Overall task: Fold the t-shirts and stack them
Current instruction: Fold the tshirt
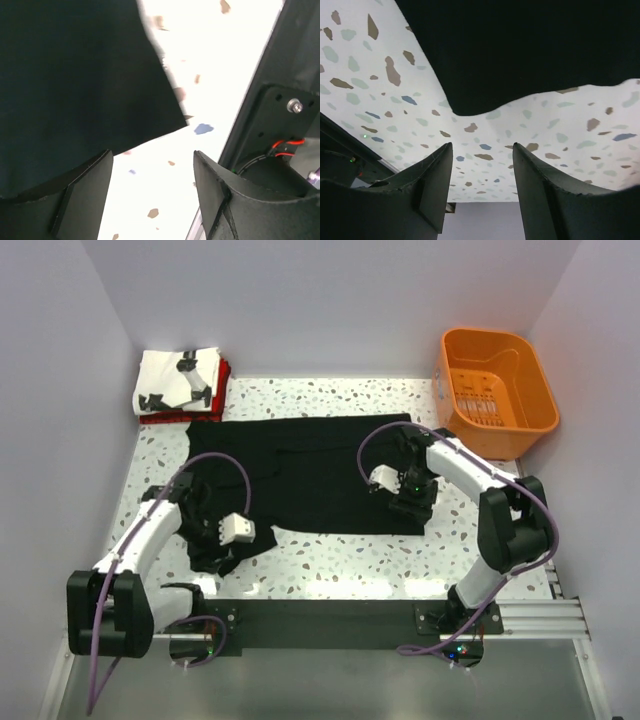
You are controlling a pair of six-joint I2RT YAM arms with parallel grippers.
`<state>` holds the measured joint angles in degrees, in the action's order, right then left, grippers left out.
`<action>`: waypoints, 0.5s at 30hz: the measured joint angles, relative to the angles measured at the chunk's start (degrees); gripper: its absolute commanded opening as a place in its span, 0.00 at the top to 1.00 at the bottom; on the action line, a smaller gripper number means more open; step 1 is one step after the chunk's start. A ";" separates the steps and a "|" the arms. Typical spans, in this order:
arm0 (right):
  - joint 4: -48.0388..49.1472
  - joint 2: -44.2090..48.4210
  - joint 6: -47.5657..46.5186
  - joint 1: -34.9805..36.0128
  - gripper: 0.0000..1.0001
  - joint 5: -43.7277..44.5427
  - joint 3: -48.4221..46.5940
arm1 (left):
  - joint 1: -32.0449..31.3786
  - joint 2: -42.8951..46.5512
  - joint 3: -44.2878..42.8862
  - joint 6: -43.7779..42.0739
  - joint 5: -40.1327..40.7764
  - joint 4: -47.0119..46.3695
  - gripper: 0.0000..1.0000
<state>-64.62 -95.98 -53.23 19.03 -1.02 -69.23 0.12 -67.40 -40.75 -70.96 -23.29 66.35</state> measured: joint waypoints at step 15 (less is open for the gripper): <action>8.00 0.70 5.11 1.64 0.45 0.90 7.17 | -18.73 2.29 10.78 1.03 13.55 -14.45 0.40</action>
<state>-56.62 -95.29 -48.12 20.67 -0.12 -62.06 -18.61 -65.10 -29.98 -69.93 -9.74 51.90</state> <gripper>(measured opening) 0.550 0.659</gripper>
